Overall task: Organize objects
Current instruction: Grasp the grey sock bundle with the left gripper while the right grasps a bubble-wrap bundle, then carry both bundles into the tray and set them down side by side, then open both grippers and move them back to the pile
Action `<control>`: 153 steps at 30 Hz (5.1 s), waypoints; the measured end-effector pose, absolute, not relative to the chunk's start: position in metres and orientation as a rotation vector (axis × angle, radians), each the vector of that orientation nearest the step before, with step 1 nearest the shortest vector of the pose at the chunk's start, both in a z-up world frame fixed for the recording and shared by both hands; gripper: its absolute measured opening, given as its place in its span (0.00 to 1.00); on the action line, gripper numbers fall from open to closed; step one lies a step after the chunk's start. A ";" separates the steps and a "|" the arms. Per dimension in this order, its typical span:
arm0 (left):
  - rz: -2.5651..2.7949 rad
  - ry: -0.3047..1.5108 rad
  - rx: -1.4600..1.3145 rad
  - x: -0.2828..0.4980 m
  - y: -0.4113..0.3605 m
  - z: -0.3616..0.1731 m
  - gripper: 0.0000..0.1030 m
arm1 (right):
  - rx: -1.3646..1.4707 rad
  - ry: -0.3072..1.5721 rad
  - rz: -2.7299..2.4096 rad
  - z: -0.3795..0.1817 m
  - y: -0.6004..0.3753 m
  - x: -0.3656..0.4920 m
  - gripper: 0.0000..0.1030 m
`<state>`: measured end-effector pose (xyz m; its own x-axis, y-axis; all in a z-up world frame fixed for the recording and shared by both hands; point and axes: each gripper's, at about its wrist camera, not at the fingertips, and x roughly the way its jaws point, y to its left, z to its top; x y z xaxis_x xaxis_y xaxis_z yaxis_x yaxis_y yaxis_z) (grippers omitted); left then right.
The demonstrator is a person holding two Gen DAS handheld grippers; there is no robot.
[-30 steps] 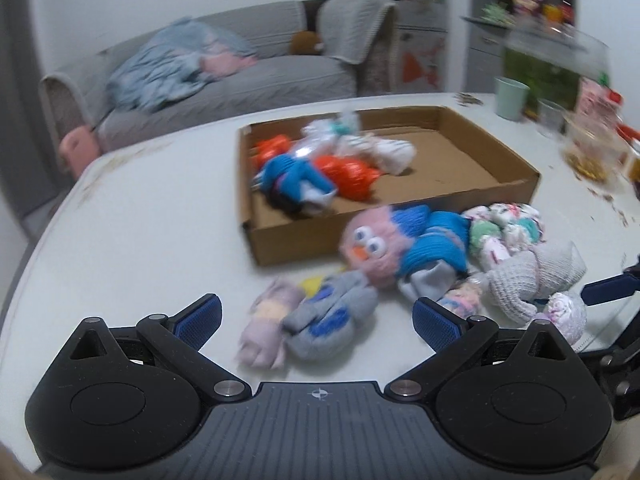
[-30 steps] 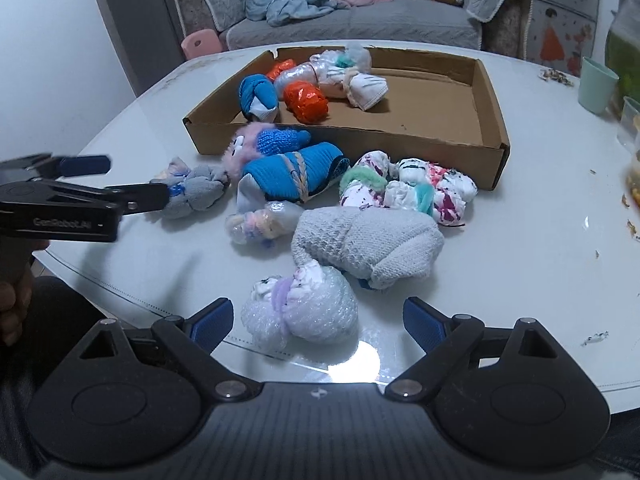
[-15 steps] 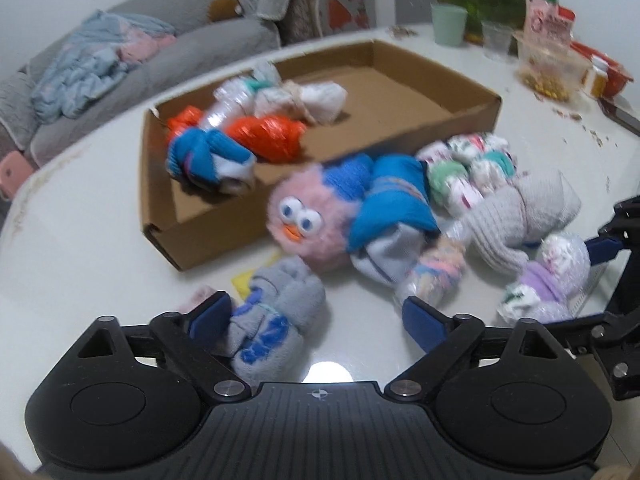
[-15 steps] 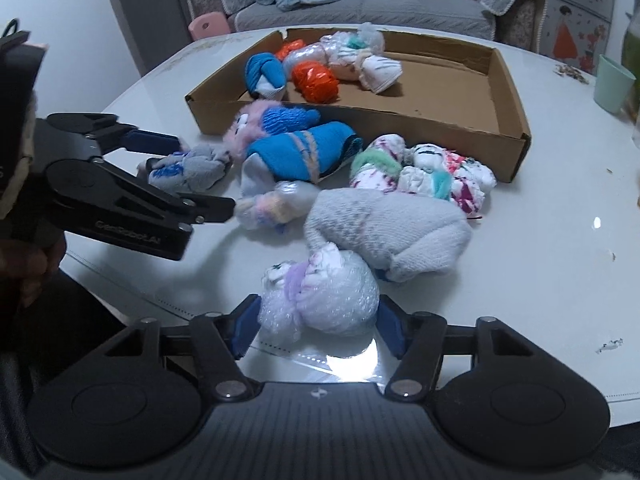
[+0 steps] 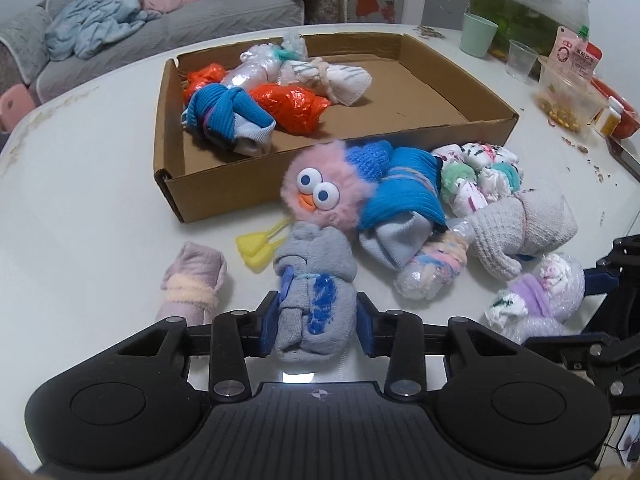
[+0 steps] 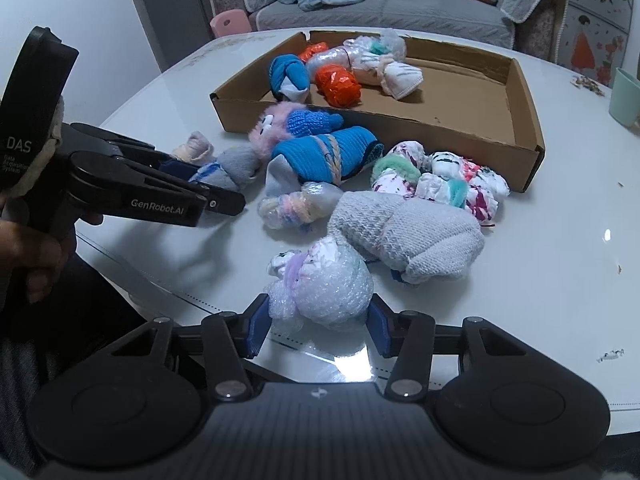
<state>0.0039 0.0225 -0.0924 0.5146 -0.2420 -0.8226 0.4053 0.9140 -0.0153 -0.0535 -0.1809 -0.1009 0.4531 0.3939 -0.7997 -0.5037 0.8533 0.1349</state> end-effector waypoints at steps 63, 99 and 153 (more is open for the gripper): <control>-0.343 0.876 0.153 0.226 -0.092 -0.085 0.44 | -0.088 0.825 0.570 -0.052 -0.207 0.206 0.44; -0.338 0.934 0.234 0.253 -0.123 -0.091 0.83 | -0.090 0.936 0.523 -0.063 -0.207 0.227 0.62; 0.043 0.783 0.006 0.009 0.068 -0.003 1.00 | 0.025 0.799 0.544 0.000 -0.219 0.053 0.89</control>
<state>0.0091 0.0680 -0.0027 0.7078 0.0409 -0.7053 -0.0366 0.9991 0.0212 0.0529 -0.2192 0.0001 0.5682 0.4724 -0.6738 -0.4540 0.8629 0.2221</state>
